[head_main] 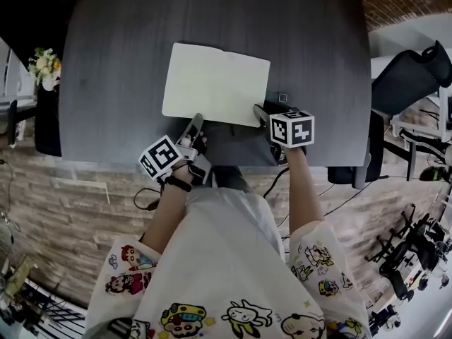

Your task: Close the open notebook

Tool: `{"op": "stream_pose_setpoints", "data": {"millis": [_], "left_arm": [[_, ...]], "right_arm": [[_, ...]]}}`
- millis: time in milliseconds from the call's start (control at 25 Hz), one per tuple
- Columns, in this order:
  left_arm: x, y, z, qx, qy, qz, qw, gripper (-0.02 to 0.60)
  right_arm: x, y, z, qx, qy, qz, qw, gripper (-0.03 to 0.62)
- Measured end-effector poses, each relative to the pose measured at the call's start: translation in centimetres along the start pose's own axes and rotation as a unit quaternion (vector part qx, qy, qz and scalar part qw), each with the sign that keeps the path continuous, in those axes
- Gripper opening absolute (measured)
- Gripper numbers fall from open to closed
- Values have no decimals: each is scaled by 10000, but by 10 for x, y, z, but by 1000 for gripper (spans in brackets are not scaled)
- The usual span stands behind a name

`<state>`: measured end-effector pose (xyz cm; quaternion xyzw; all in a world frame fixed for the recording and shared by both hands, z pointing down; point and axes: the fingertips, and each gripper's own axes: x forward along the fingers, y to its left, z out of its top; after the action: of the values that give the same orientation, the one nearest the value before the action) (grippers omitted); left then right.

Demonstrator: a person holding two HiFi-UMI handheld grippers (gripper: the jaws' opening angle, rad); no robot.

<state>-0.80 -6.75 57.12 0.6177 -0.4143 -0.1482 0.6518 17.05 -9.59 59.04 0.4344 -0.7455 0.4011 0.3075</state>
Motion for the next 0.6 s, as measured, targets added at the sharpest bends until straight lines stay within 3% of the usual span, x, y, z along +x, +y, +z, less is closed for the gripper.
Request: {"op": "stream_pose_setpoints", "data": {"millis": [160,320,440,600], "left_arm": [[-4,-3,-6,393,77,72,9992,15],[-4,-13,-13,1097,249,217,9934,15],[-5,-22,-19,1835,406,500,9809,15],[-2,-26,-22,2783,635,803,9550,15]], "right_arm": [[1,0,0,22,-18,90,10000,146],[-5,-3,0,122,-88,195,9997,144],[-11,-8,0,375,-274,299,9985,135],[-10,-10,1,877,-536,436,9938,112]]}}
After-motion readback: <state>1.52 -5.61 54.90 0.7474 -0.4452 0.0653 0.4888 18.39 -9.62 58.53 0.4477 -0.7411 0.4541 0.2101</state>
